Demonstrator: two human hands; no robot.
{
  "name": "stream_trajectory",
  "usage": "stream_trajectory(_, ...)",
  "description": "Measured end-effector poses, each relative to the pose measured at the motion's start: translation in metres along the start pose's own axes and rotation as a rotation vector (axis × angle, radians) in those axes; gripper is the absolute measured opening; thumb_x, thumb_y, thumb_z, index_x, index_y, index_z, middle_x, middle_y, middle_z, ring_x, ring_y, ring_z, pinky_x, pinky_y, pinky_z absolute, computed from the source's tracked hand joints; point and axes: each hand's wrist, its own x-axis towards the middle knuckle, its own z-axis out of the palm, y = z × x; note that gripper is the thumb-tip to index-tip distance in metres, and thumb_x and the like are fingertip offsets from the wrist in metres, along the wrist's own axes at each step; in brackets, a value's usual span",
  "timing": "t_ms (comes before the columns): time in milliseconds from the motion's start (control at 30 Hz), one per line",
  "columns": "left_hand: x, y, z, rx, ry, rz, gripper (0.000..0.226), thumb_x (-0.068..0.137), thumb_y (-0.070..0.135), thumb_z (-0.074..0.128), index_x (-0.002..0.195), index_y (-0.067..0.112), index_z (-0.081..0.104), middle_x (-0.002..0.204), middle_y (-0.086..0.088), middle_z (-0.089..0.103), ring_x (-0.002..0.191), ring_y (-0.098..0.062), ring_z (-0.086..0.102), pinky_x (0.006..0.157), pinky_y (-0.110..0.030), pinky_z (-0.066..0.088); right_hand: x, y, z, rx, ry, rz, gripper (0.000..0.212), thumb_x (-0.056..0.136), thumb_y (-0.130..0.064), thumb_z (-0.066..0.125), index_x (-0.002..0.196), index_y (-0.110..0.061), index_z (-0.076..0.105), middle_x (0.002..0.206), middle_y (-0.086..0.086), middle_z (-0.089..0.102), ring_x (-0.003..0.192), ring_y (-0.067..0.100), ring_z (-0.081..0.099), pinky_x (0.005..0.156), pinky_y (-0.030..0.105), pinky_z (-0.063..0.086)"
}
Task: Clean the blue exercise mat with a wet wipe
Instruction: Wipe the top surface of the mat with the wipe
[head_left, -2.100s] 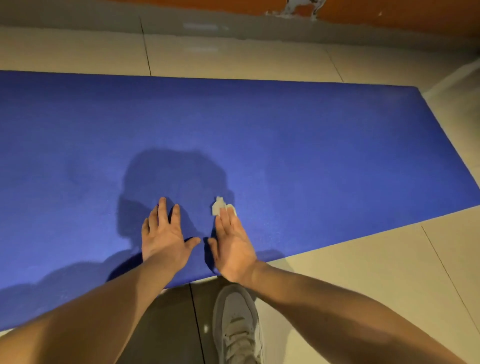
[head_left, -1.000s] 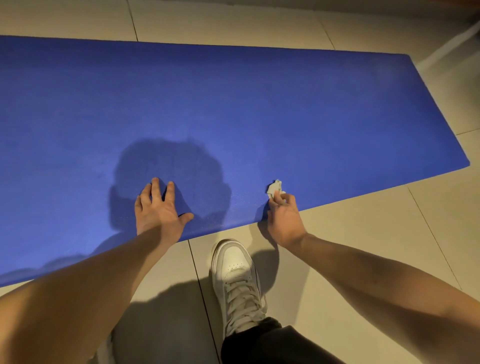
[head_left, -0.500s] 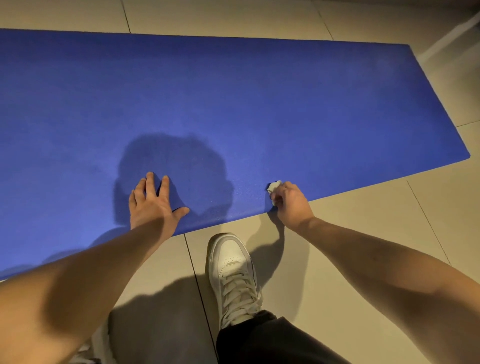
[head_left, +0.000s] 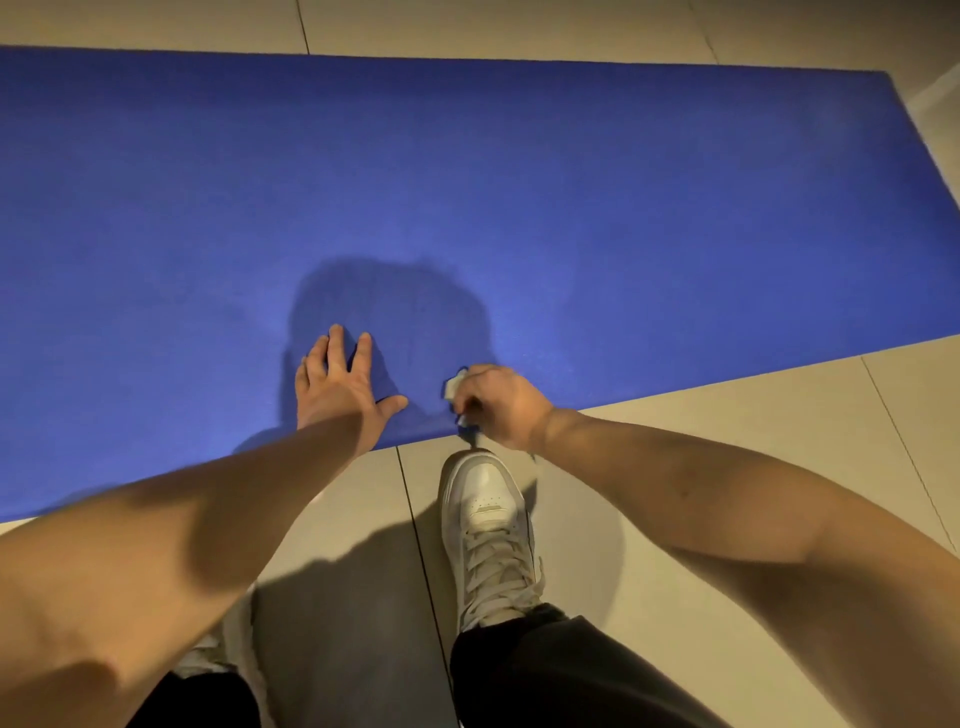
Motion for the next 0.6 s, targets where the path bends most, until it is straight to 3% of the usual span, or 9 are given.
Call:
stream_trajectory(67, 0.0, -0.001, 0.0, 0.007, 0.001, -0.002, 0.093, 0.092, 0.072, 0.043, 0.16, 0.027, -0.001, 0.166, -0.005, -0.013, 0.152, -0.031, -0.006, 0.123, -0.045, 0.006, 0.008, -0.02, 0.009, -0.003, -0.06, -0.096, 0.012, 0.081, -0.001, 0.071, 0.09, -0.008, 0.075, 0.105, 0.011, 0.067, 0.102, 0.028, 0.06, 0.091, 0.026, 0.043)
stream_trajectory(133, 0.001, -0.002, 0.001, 0.012, 0.005, 0.0, 0.093, 0.092, 0.072, 0.043, 0.16, 0.027, -0.001, 0.166, -0.005, -0.014, 0.152, -0.031, -0.007, 0.123, -0.045, 0.007, 0.01, -0.032, 0.017, -0.013, -0.072, -0.155, 0.009, 0.077, 0.001, 0.074, 0.078, -0.008, 0.073, 0.095, 0.01, 0.065, 0.091, 0.028, 0.061, 0.084, 0.029, 0.046)
stream_trajectory(267, 0.0, -0.005, 0.005, -0.01, 0.015, 0.025, 0.09, 0.093, 0.07, 0.041, 0.16, 0.026, -0.001, 0.166, -0.006, -0.015, 0.152, -0.03, -0.009, 0.123, -0.046, 0.005, -0.001, 0.005, 0.002, -0.124, -0.037, -0.188, 0.024, 0.078, 0.01, 0.061, 0.07, -0.012, 0.066, 0.085, 0.0, 0.058, 0.079, 0.013, 0.048, 0.072, 0.024, 0.039)
stream_trajectory(333, 0.0, -0.006, 0.007, -0.02, 0.029, 0.036, 0.089, 0.094, 0.07, 0.04, 0.16, 0.026, 0.0, 0.166, -0.006, -0.014, 0.152, -0.031, -0.009, 0.123, -0.046, 0.004, -0.013, 0.034, -0.016, -0.059, -0.037, -0.116, 0.042, 0.067, 0.012, 0.061, 0.056, -0.028, 0.053, 0.076, -0.018, 0.05, 0.074, 0.002, 0.045, 0.069, 0.015, 0.036)
stream_trajectory(433, 0.0, -0.007, 0.008, -0.019, 0.041, 0.038, 0.089, 0.094, 0.07, 0.039, 0.16, 0.026, 0.0, 0.166, -0.007, -0.013, 0.152, -0.03, -0.009, 0.123, -0.046, 0.003, -0.036, 0.066, -0.041, -0.046, -0.052, 0.034, 0.026, 0.06, 0.017, 0.059, 0.054, -0.009, 0.056, 0.072, -0.017, 0.052, 0.077, 0.0, 0.052, 0.064, 0.004, 0.033)
stream_trajectory(500, 0.001, -0.008, 0.009, -0.014, 0.04, 0.039, 0.089, 0.094, 0.07, 0.038, 0.16, 0.026, 0.0, 0.166, -0.007, -0.014, 0.152, -0.03, -0.009, 0.123, -0.046, 0.003, -0.039, 0.073, -0.043, -0.042, -0.007, 0.146, 0.02, 0.063, 0.017, 0.059, 0.059, -0.003, 0.061, 0.075, -0.009, 0.056, 0.077, 0.01, 0.055, 0.063, 0.008, 0.037)
stream_trajectory(600, 0.001, -0.007, 0.008, -0.018, 0.05, 0.039, 0.088, 0.094, 0.069, 0.04, 0.16, 0.026, 0.001, 0.167, -0.007, -0.012, 0.152, -0.031, -0.007, 0.123, -0.046, 0.004, -0.027, 0.058, -0.023, -0.001, 0.05, 0.216, 0.025, 0.069, 0.008, 0.062, 0.065, -0.017, 0.064, 0.09, -0.006, 0.065, 0.094, 0.014, 0.06, 0.081, 0.023, 0.048)
